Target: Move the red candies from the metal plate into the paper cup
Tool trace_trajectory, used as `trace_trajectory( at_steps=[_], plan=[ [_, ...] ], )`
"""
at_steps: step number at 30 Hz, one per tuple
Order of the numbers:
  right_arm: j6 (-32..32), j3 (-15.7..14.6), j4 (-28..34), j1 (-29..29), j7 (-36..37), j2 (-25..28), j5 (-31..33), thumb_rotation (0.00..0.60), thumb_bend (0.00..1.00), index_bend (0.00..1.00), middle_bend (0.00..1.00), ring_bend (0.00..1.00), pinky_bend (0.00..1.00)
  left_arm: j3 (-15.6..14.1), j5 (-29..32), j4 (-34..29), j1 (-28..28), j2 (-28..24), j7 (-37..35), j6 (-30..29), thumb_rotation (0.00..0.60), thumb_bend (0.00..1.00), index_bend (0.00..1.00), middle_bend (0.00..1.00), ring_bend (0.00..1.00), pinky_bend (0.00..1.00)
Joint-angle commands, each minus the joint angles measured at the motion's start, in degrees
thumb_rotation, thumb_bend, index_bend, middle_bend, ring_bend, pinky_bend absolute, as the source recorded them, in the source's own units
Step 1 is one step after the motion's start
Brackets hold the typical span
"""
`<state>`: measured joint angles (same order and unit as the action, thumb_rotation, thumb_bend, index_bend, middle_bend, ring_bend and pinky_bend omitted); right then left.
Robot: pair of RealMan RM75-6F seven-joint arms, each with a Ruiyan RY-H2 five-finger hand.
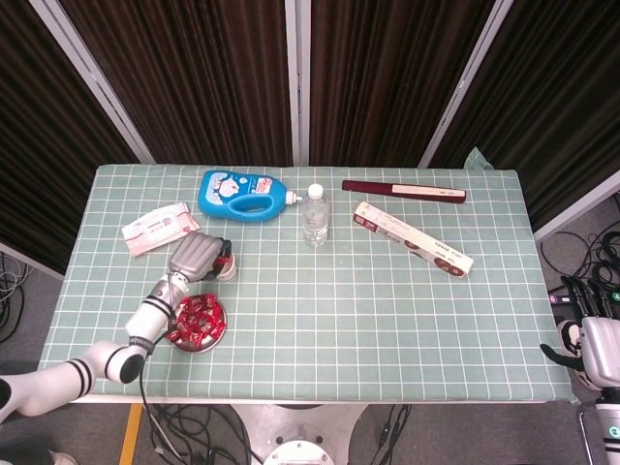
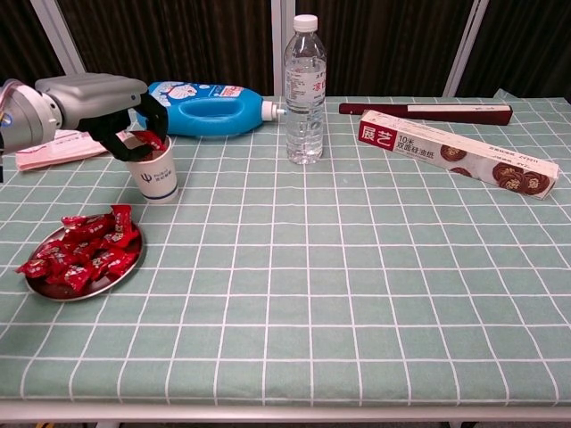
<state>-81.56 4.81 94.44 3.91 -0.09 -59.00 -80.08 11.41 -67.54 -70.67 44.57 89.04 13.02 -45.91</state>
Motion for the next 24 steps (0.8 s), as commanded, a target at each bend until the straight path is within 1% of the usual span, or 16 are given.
trace_trajectory(
  at_steps=[1,8,11,14,17,18,19,21,22,24],
  plan=[
    [0.1,0.0,0.0,0.0,0.0,-0.1,0.1,0.600,0.03,0.00,0.10,0.00,0.25,-0.2,0.1,-0.9,0.0,-0.3,0.5,-0.6,0.600,0.51,0.49,0.54,0.93,1.00],
    [0.1,0.1,-0.1,0.0,0.2,0.0,0.2,0.600,0.03,0.00,0.10,0.00,0.26,-0.7,-0.1,-2.8,0.2,-1.3,1.4,-1.8,0.600,0.51,0.42,0.47,0.92,1.00],
    [0.1,0.1,-0.2,0.0,0.3,-0.1,0.1,0.600,0.03,0.00,0.10,0.00,0.26,-1.0,-0.2,-4.6,-0.2,-2.5,2.0,-2.8,0.600,0.51,0.39,0.45,0.91,1.00],
    [0.1,0.1,-0.3,0.0,0.5,0.0,0.1,0.600,0.03,0.00,0.10,0.00,0.26,-1.1,-1.4,-8.3,-1.9,-4.6,1.5,-6.5,0.600,0.50,0.36,0.42,0.90,1.00],
    [0.3,0.2,-0.4,0.2,0.6,0.0,0.0,0.600,0.03,0.00,0.10,0.00,0.26,-2.1,-4.1,-12.2,-4.8,-6.9,-0.4,-11.5,0.600,0.48,0.36,0.42,0.89,1.00],
    [0.3,0.2,-0.4,0.3,0.6,-0.1,-0.2,0.600,0.03,0.00,0.10,0.00,0.26,-2.8,-5.2,-13.5,-6.1,-7.9,-1.1,-13.3,0.600,0.46,0.36,0.42,0.89,1.00],
    [0.4,0.1,-0.5,0.3,0.6,-0.1,-0.3,0.600,0.03,0.00,0.10,0.00,0.26,-3.5,-6.1,-14.2,-7.1,-8.5,-1.3,-14.6,0.600,0.42,0.36,0.42,0.89,1.00],
    [0.4,0.1,-0.5,0.4,0.7,-0.2,-0.6,0.600,0.03,0.00,0.10,0.00,0.26,-5.4,-7.6,-15.5,-9.4,-9.8,-1.4,-17.1,0.600,0.30,0.36,0.42,0.89,1.00],
    [0.3,0.1,-0.5,0.4,0.8,-0.2,-0.7,0.600,0.03,0.00,0.10,0.00,0.27,-6.3,-8.2,-15.8,-10.3,-10.1,-1.3,-17.9,0.600,0.25,0.36,0.42,0.89,1.00],
    [0.1,0.1,-0.5,0.4,0.8,-0.2,-0.7,0.600,0.03,0.00,0.10,0.00,0.27,-8.4,-9.0,-16.2,-12.2,-10.6,-0.9,-19.1,0.600,0.20,0.37,0.42,0.89,1.00]
  ],
)
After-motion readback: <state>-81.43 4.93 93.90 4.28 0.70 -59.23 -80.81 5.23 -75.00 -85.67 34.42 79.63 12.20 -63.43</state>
